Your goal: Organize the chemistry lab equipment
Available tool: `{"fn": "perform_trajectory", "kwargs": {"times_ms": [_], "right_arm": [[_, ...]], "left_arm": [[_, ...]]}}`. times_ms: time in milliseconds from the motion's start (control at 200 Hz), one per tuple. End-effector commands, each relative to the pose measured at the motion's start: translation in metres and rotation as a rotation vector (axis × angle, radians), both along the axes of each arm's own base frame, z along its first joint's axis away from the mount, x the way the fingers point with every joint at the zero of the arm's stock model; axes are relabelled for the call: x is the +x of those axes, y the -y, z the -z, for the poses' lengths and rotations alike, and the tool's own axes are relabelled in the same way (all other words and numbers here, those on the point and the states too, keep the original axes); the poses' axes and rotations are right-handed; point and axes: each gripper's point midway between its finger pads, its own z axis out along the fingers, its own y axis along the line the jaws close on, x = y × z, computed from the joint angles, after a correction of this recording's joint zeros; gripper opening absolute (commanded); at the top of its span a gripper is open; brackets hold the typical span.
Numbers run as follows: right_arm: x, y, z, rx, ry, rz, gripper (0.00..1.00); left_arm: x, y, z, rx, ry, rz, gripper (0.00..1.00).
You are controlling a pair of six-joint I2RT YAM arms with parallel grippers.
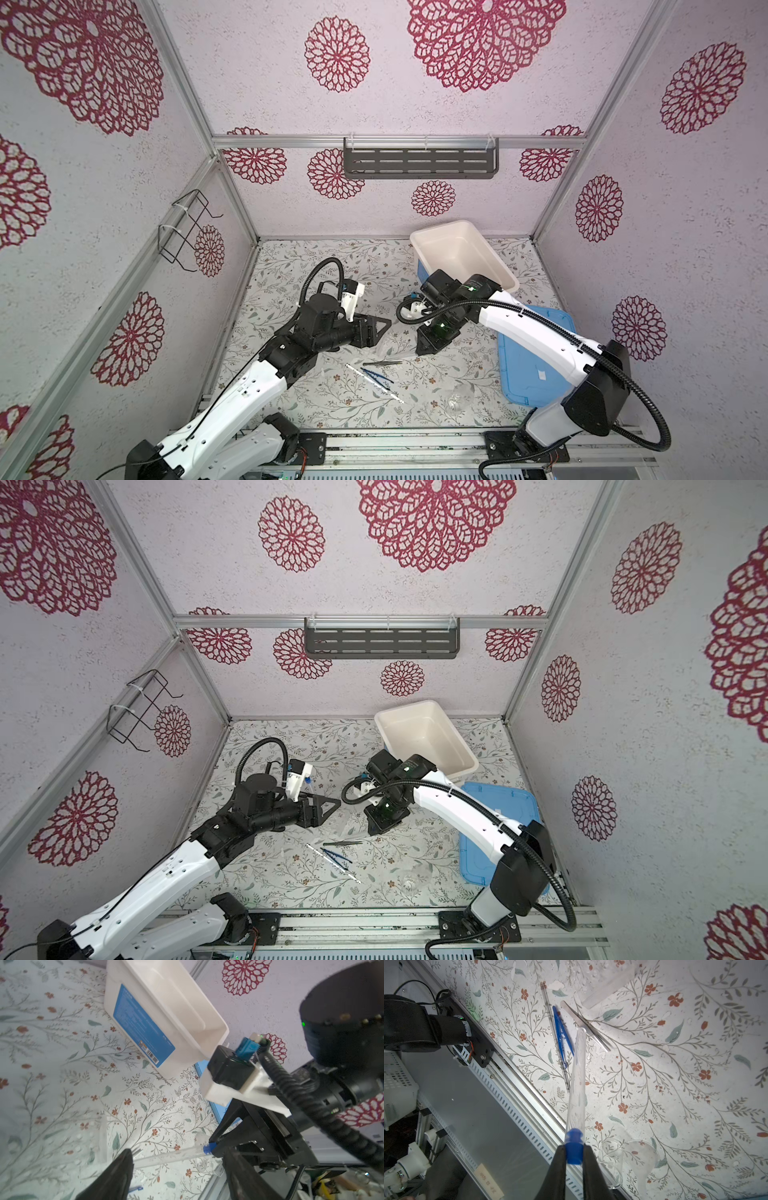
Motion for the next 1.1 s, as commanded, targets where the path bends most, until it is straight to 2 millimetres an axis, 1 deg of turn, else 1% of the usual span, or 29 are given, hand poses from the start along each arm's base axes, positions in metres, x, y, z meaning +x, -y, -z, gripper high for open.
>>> {"fn": "perform_trajectory", "kwargs": {"times_ms": [0, 55, 170, 275, 370, 465, 485, 490, 500, 545, 701, 831, 1041, 1096], "right_arm": [[0.003, 0.011, -0.01, 0.014, -0.046, 0.05, 0.16], [0.006, 0.014, -0.01, 0.018, -0.054, 0.068, 0.16], [0.007, 0.024, -0.008, 0.002, -0.076, 0.092, 0.16], [0.007, 0.029, -0.008, -0.004, -0.096, 0.108, 0.16], [0.007, 0.031, -0.009, -0.001, -0.114, 0.123, 0.16], [0.005, 0.034, -0.008, -0.002, -0.131, 0.128, 0.16], [0.004, 0.034, -0.009, -0.001, -0.136, 0.13, 0.16], [0.004, 0.034, -0.009, 0.0, -0.137, 0.131, 0.16], [0.004, 0.034, -0.009, 0.001, -0.14, 0.129, 0.16], [0.004, 0.035, -0.01, 0.004, -0.149, 0.127, 0.16], [0.004, 0.038, -0.014, -0.002, -0.156, 0.134, 0.16], [0.004, 0.038, -0.015, 0.001, -0.164, 0.133, 0.16], [0.006, 0.037, -0.017, -0.004, -0.168, 0.129, 0.16], [0.006, 0.037, -0.016, -0.008, -0.172, 0.126, 0.17]], "left_arm": [[0.008, 0.021, -0.019, 0.014, 0.261, 0.115, 0.75], [0.005, 0.03, -0.018, 0.014, 0.318, 0.178, 0.76], [-0.005, 0.047, -0.017, 0.05, 0.496, 0.297, 0.75], [-0.023, 0.061, -0.013, 0.06, 0.644, 0.418, 0.76], [-0.038, 0.077, -0.002, 0.072, 0.709, 0.516, 0.77], [-0.038, 0.091, 0.006, 0.071, 0.768, 0.524, 0.76], [-0.038, 0.092, 0.01, 0.066, 0.782, 0.516, 0.77], [-0.037, 0.093, 0.008, 0.062, 0.791, 0.509, 0.77], [-0.037, 0.093, 0.011, 0.059, 0.792, 0.507, 0.77], [-0.035, 0.096, 0.012, 0.034, 0.825, 0.491, 0.77], [-0.032, 0.106, 0.033, 0.064, 0.824, 0.522, 0.74], [-0.03, 0.115, 0.038, 0.067, 0.827, 0.531, 0.72], [-0.041, 0.13, 0.057, 0.082, 0.832, 0.602, 0.7], [-0.041, 0.132, 0.058, 0.079, 0.832, 0.607, 0.69]]}}
